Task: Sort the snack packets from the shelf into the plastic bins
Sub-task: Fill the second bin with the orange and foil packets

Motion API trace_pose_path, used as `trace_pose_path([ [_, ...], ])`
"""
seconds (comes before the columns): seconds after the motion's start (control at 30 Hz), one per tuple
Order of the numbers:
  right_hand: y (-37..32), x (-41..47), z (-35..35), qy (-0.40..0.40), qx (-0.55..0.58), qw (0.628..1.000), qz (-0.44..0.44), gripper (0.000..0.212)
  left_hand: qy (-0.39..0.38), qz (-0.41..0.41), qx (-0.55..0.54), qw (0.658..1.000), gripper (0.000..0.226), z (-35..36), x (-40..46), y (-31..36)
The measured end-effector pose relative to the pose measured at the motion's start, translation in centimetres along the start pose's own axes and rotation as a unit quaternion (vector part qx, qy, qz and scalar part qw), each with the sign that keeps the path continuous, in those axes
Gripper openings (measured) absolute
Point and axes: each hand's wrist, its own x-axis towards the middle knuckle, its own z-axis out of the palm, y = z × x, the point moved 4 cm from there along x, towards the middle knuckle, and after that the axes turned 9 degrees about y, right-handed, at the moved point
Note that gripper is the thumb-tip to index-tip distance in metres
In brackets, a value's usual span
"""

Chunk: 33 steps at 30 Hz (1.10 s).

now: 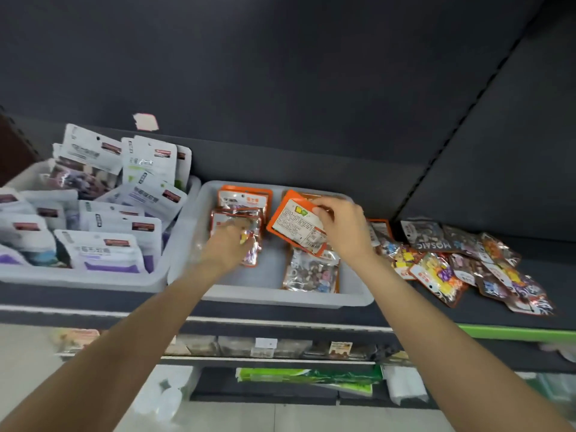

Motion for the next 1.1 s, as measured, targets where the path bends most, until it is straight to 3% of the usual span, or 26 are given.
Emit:
trace_pose_path([
  [0.1,-2.8,0.3,4.8,-0.076,0.008,0.997,0.001,0.023,0.038,0.023,0.149,0.988,0.058,-3.9,-0.2,-4.0],
  [0.27,-5.4,0.1,11.9,-0.138,-0.048,0.989,0.024,0.023,-0.050,0.056,0.251,0.965,0.082,-5.8,-0.4,-7.9],
  [0.6,-6.5,0.1,15.6,-0.193,-0.058,0.979,0.006,0.034,-0.032,0.079,0.242,0.966,0.073,-6.1,-0.8,-7.3],
  [0.77,-5.1,-0.8,11.0,-0.106,-0.011,0.994,0.022,0.033,0.034,0.086,0.203,0.975,0.047,-5.7,-1.1,-5.0],
  [0.9,-1.2,-2.0,4.8,-0.018,-0.025,0.998,0.061,0.031,0.071,0.114,0.107,0.985,0.035,-4.3,-1.2,-0.3],
  [1.1,8.3,-4.8,-3.6,0.019,-0.056,0.989,0.134,0.029,0.017,0.237,0.066,0.969,0.035,1.6,-2.6,11.7],
])
